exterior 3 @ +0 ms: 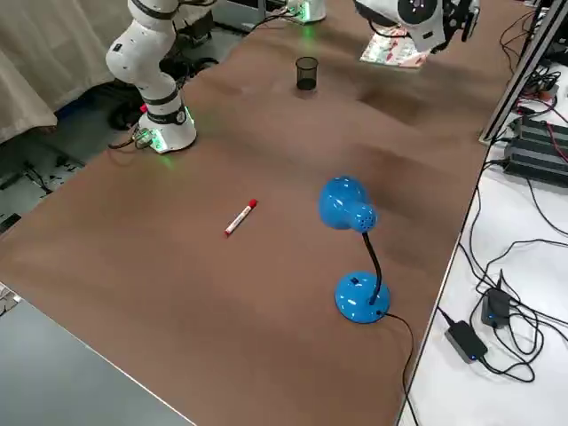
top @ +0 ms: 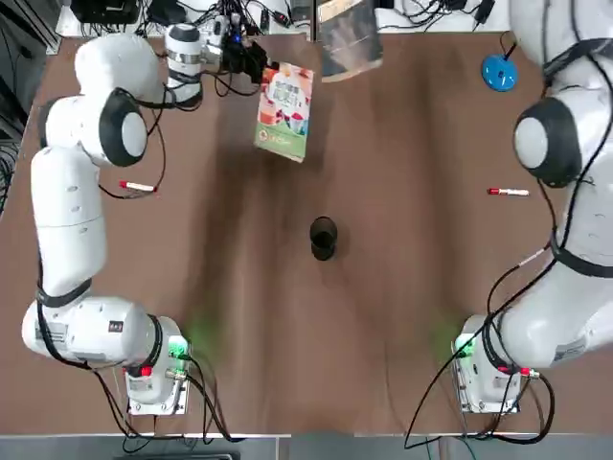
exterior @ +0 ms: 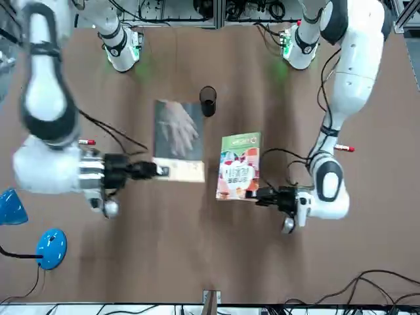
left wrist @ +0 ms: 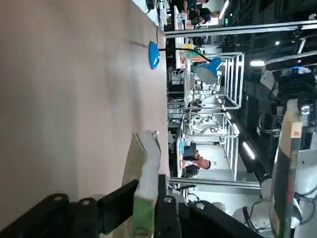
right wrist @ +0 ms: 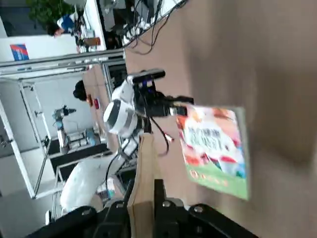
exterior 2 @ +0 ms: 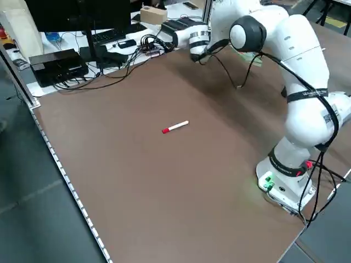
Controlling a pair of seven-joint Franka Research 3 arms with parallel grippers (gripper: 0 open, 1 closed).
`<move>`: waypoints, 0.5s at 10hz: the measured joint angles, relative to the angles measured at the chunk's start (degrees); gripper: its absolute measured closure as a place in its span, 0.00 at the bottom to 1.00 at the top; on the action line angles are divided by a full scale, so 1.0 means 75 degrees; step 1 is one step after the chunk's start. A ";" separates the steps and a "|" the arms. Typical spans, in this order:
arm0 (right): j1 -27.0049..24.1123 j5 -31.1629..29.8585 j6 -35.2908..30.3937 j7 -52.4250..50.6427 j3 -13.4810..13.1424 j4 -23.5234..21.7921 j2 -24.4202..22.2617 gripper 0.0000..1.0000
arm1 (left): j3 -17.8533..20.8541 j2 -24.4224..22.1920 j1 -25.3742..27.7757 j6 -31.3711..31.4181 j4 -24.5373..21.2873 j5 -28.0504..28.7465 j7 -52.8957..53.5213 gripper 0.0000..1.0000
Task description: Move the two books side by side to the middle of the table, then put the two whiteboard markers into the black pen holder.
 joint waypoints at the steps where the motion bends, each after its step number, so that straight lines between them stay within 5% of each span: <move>1: 0.0155 -0.0001 0.0423 -0.0002 -0.0011 -0.0001 0.0249 0.84 | -0.0086 0.0189 -0.0112 0.0232 0.0010 -0.0009 0.0005 0.82; 5: 0.0045 -0.0308 0.0648 -0.0018 -0.0235 -0.0030 0.0923 0.84 | -0.0650 0.0961 -0.0137 0.1591 0.0184 -0.0241 0.0473 0.82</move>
